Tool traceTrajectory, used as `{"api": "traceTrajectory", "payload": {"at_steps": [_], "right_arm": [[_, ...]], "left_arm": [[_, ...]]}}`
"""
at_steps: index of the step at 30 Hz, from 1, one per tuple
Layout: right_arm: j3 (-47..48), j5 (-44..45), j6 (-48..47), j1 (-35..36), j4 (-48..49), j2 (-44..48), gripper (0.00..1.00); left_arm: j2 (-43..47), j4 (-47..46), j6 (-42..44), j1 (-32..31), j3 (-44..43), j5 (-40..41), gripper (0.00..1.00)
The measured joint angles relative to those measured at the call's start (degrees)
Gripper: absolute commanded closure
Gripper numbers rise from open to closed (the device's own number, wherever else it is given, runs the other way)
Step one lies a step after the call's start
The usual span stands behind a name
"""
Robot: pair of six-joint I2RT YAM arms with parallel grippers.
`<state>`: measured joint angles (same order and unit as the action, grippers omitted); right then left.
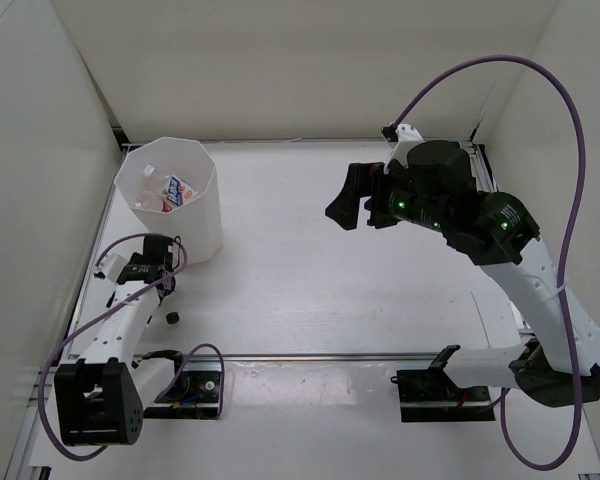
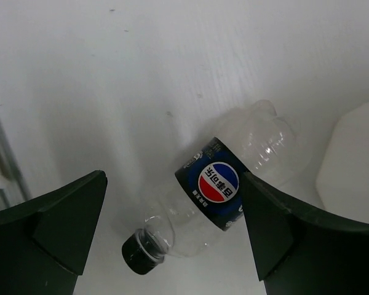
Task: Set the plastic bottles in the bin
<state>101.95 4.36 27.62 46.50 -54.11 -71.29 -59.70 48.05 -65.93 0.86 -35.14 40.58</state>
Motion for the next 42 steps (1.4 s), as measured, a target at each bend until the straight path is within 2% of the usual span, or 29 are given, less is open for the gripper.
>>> {"api": "traceTrajectory", "payload": {"at_steps": [4, 6, 10, 12, 13, 17, 20, 22, 25, 27, 30, 33, 36, 38, 39, 40, 41, 42], "right_arm": [[0.17, 0.85, 0.07, 0.00, -0.44, 0.42, 0.00], [0.15, 1.31, 0.11, 0.00, -0.81, 0.81, 0.00], [0.15, 1.70, 0.33, 0.00, -1.49, 1.81, 0.00], [0.15, 1.70, 0.44, -0.02, -1.51, 1.90, 0.00], [0.15, 1.66, 0.46, -0.02, -1.53, 1.86, 0.00], [0.28, 0.55, 0.57, -0.04, -1.51, 0.76, 0.00], [0.28, -0.87, 0.76, -0.04, -1.55, -0.24, 0.00], [-0.02, -1.81, 0.96, -0.04, -1.36, -0.63, 0.00], [-2.86, -3.08, 1.92, -0.04, -0.96, -0.13, 0.00], [-6.56, -3.65, 3.48, -0.04, -0.13, 1.05, 0.00], [-11.54, -5.44, 4.98, -0.04, 0.33, 3.21, 0.00], [-12.39, -6.51, 5.44, -0.04, 0.66, 4.13, 0.00], [-12.13, -6.69, 5.46, -0.04, 1.27, 4.94, 0.00], [-12.13, -6.69, 5.46, -0.04, 1.51, 5.86, 0.00], [-12.13, -6.64, 5.49, -0.04, 1.57, 6.43, 0.00], [-12.13, -6.47, 5.49, -0.04, 1.55, 6.97, 0.00], [-12.13, -6.32, 5.57, -0.04, 1.55, 7.56, 0.00], [-12.13, -6.01, 5.77, -0.04, 1.55, 8.09, 0.00]], "left_arm": [[-0.07, -7.50, 1.79, 0.76, 1.97, -5.11, 0.00], [-0.52, -10.19, 2.29, 1.01, 4.02, -9.33, 0.07], [0.28, -12.11, 2.54, 2.03, 9.31, -17.11, 0.30], [4.31, -13.18, 2.64, 3.13, 11.34, -19.71, 0.40], [6.69, -13.40, 2.86, 3.61, 12.44, -20.81, 0.49], [18.01, -10.73, 1.68, 5.07, 16.31, -26.86, 0.76], [27.30, -5.66, -0.39, 5.07, 15.67, -32.68, 0.79], [32.09, -0.96, -1.36, 5.07, 11.65, -34.42, 0.79], [36.89, 4.52, -1.16, 5.07, -0.85, -33.83, 0.78], [37.48, 3.85, 1.49, 5.07, -11.61, -32.87, 0.78], [36.04, -2.36, 7.61, 5.07, -21.86, -32.44, 0.75], [29.59, -8.57, 12.68, 5.07, -26.67, -32.33, 0.70], [16.41, -12.44, 16.70, 5.07, -32.54, -31.39, 0.69], [7.17, -14.05, 18.88, 5.05, -37.29, -30.53, 0.64], [2.51, -14.82, 19.91, 5.03, -39.34, -30.05, 0.60], [-1.33, -15.13, 20.83, 4.90, -41.13, -29.46, 0.44], [-4.66, -15.32, 21.88, 4.83, -42.64, -28.87, 0.32], [-8.17, -15.41, 23.17, 4.57, -44.26, -28.09, 0.05]]}}
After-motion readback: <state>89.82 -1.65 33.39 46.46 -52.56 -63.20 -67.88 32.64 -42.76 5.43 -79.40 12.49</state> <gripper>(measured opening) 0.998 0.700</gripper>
